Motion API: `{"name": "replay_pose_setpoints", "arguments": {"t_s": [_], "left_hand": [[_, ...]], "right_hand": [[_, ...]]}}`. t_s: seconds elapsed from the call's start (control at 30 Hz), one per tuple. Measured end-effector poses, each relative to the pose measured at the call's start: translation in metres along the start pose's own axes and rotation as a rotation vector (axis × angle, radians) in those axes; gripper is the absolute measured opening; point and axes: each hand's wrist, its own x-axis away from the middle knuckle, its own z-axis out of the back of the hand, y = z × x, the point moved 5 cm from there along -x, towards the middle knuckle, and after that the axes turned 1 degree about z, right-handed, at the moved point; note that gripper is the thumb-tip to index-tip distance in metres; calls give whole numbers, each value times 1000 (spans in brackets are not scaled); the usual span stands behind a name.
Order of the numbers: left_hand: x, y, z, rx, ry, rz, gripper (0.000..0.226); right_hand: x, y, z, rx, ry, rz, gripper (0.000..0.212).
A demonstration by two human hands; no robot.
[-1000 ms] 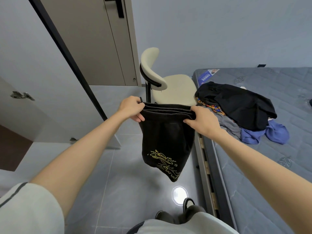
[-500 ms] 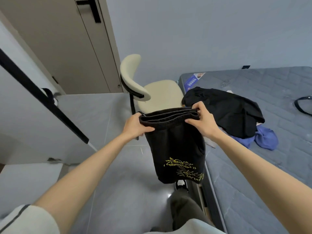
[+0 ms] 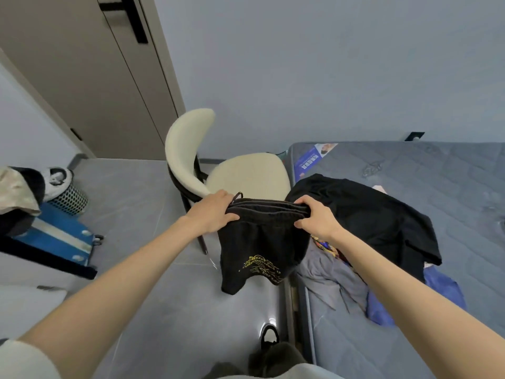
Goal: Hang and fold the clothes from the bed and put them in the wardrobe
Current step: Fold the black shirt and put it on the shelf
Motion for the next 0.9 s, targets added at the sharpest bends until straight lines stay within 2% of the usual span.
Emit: {"name": "replay_pose_setpoints", "arguments": {"t_s": [0.03,0.1,0.17,0.27,0.4,0.5,0.67,0.73,0.9], "left_hand": [[-12,-1,3,57,10,13,34],[-33,-7,10,201,63,73,39],[-52,-13,19,317,128,101,54],[-84,-17,29,393,91,21,82],[-133,-30,42,360,48,-17,47],[-177,-43,54,366,11,7,47],[-262,-69,94,455,2,114,89],[-297,-76,121,456,33,128,84],[-374,-87,214,462,200,-16,46]], "right_hand": [[-13,-1,7,-3,-5,1,33],[-38,-3,18,-14,6,2,29],[-61,-5,27,-29,9,17,27],[-98,-11,37,-28,19,29,27],[-152,-19,44,-30,54,33,26],[-194,-22,48,-22,90,6,25],[-274,-41,72,-84,184,-41,17],[-308,-55,90,-118,231,-60,15],[-384,-112,146,-237,421,-4,20]]}}
